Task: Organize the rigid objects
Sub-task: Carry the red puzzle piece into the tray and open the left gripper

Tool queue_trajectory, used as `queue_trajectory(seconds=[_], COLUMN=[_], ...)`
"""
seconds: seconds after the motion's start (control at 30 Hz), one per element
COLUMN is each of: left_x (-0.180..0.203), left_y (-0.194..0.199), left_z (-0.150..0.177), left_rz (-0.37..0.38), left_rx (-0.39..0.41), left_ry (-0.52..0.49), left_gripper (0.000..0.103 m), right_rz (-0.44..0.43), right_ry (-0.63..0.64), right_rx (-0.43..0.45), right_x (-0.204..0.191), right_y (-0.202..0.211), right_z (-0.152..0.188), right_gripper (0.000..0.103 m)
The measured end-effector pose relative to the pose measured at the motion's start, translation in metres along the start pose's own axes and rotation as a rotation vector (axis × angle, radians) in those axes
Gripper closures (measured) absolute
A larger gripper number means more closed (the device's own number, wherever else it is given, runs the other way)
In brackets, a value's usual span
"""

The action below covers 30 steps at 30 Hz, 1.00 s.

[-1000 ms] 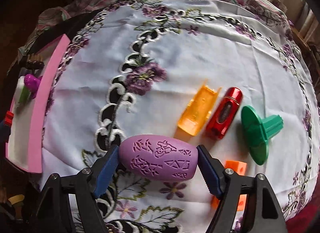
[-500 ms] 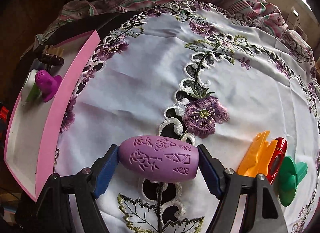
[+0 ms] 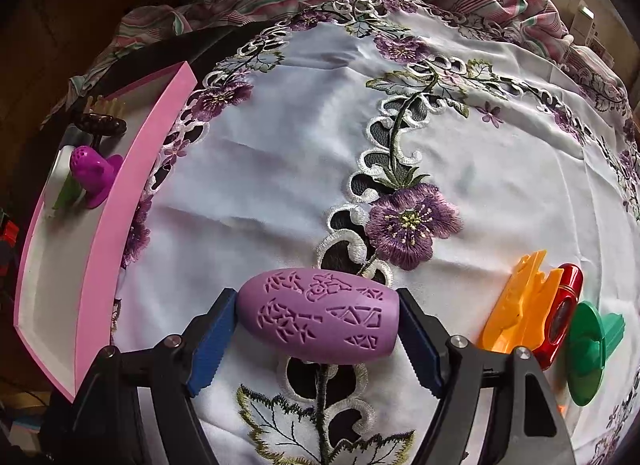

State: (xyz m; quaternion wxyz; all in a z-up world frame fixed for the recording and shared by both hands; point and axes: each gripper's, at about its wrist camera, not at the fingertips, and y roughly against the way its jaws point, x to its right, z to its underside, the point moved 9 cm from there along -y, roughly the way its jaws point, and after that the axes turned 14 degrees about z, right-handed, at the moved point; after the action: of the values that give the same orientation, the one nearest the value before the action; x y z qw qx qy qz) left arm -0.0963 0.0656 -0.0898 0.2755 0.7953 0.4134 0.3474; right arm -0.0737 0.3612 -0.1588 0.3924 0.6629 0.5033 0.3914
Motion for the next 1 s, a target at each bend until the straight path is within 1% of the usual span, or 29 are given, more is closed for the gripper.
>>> queue_trajectory(seconds=[0.17, 0.33, 0.43, 0.5, 0.57, 0.67, 0.7, 0.83, 1.0], left_x=[-0.003, -0.001, 0.003, 0.005, 0.005, 0.003, 0.001, -0.005, -0.014], left_y=[0.004, -0.005, -0.011, -0.016, -0.021, -0.029, -0.032, -0.044, -0.056], left_z=[-0.001, -0.002, -0.001, 0.002, 0.003, 0.000, -0.001, -0.004, -0.008], left_rz=[0.017, 0.016, 0.017, 0.010, -0.018, -0.027, -0.040, -0.038, -0.063], left_rx=[0.010, -0.008, -0.021, -0.037, -0.047, -0.054, -0.056, -0.072, -0.080], left_ry=[0.001, -0.005, -0.026, -0.042, -0.062, -0.064, -0.068, -0.050, -0.050], left_gripper=[0.071, 0.071, 0.071, 0.071, 0.071, 0.071, 0.071, 0.071, 0.071], right_rz=[0.003, 0.024, 0.033, 0.042, 0.046, 0.052, 0.054, 0.053, 0.051], right_ry=[-0.002, 0.018, 0.030, 0.043, 0.049, 0.054, 0.057, 0.056, 0.055], right_rx=[0.001, 0.008, 0.015, 0.022, 0.026, 0.031, 0.033, 0.033, 0.034], right_x=[0.003, 0.004, 0.005, 0.003, 0.002, 0.001, 0.000, -0.002, -0.001], right_y=[0.000, -0.002, -0.002, -0.002, -0.002, 0.001, 0.001, 0.003, 0.002], right_z=[0.002, 0.003, 0.005, 0.004, 0.003, 0.007, 0.004, 0.002, 0.003], right_gripper=[0.025, 0.025, 0.025, 0.025, 0.025, 0.025, 0.025, 0.025, 0.025])
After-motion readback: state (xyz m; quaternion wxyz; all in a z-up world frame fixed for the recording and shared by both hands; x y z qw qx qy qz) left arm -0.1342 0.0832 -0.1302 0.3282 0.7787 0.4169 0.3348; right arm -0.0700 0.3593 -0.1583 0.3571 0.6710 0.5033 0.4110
